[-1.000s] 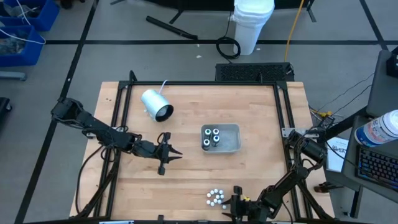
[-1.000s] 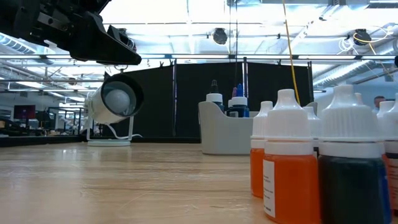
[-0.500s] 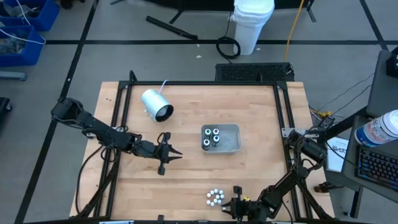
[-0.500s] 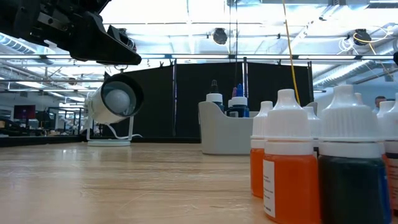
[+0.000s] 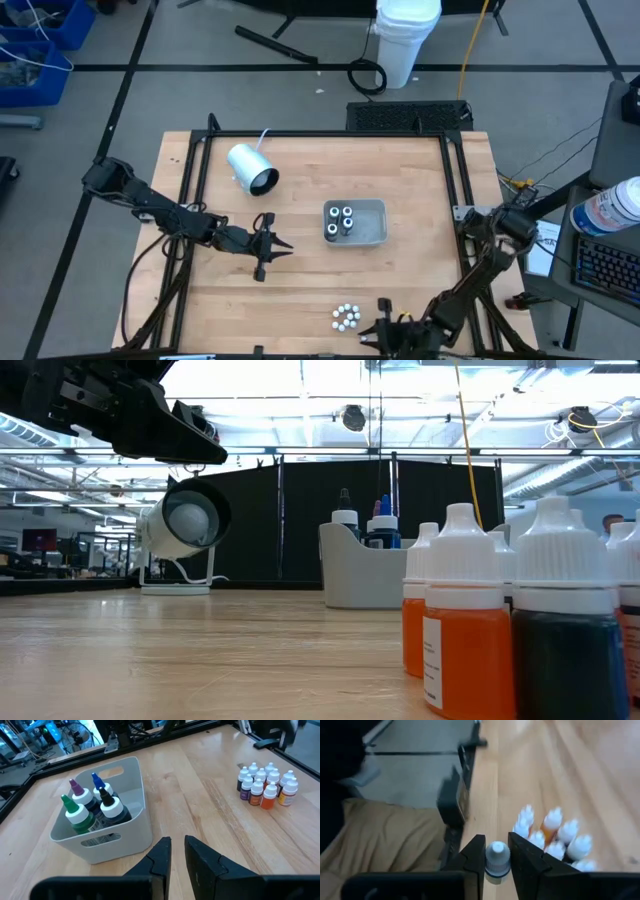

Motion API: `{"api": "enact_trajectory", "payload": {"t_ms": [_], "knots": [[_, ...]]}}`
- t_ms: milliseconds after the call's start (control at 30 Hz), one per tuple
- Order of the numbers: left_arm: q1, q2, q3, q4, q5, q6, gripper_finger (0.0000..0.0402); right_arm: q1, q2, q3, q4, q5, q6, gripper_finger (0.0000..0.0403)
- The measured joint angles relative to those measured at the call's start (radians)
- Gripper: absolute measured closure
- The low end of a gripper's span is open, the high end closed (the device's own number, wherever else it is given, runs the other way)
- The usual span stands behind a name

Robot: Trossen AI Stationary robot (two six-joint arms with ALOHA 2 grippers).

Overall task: Pick & Place food coloring
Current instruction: Put the small green food coloring bottle into the gray bin

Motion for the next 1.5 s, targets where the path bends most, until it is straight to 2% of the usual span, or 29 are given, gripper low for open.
{"api": "enact_trajectory", "payload": {"t_ms": [133, 267, 400, 500, 633, 733, 867, 1033, 1200, 1500], "knots": [[0.000, 0.000, 0.000, 0.001, 0.000, -0.001, 0.0339, -0.006, -0.119, 0.000, -0.078, 0.072, -0.135, 0.0342], [0.000, 0.000, 0.000, 0.001, 0.000, -0.002, 0.0339, -0.029, -0.237, 0.000, -0.194, 0.245, -0.235, 0.0342], [0.000, 0.000, 0.000, 0.001, 0.000, -0.005, 0.0339, -0.082, -0.320, -0.007, -0.305, 0.401, -0.249, 0.0344], [0.000, 0.000, 0.000, 0.001, 0.000, -0.006, 0.0339, -0.149, -0.364, -0.055, -0.331, 0.392, -0.245, 0.0344], [0.000, 0.000, 0.000, -0.005, 0.000, -0.025, 0.0339, -0.244, -0.414, -0.150, -0.330, 0.388, -0.159, 0.0343], [-0.001, 0.000, 0.000, -0.006, 0.001, -0.040, 0.0339, -0.307, -0.443, -0.231, -0.312, 0.334, -0.095, 0.0342], [-0.001, 0.000, 0.000, -0.005, 0.002, -0.050, 0.0339, -0.376, -0.465, -0.344, -0.179, 0.294, -0.042, 0.0342], [-0.001, 0.000, 0.000, -0.006, 0.003, -0.070, 0.0339, -0.449, -0.467, -0.451, 0.033, 0.285, -0.050, 0.0340], [-0.001, 0.000, 0.000, -0.005, 0.004, -0.080, 0.0339, -0.488, -0.455, -0.503, 0.076, 0.258, -0.040, 0.0343], [-0.001, 0.000, 0.000, -0.006, 0.004, -0.089, 0.0339, -0.539, -0.375, -0.503, 0.129, 0.157, -0.018, 0.0344]]}}
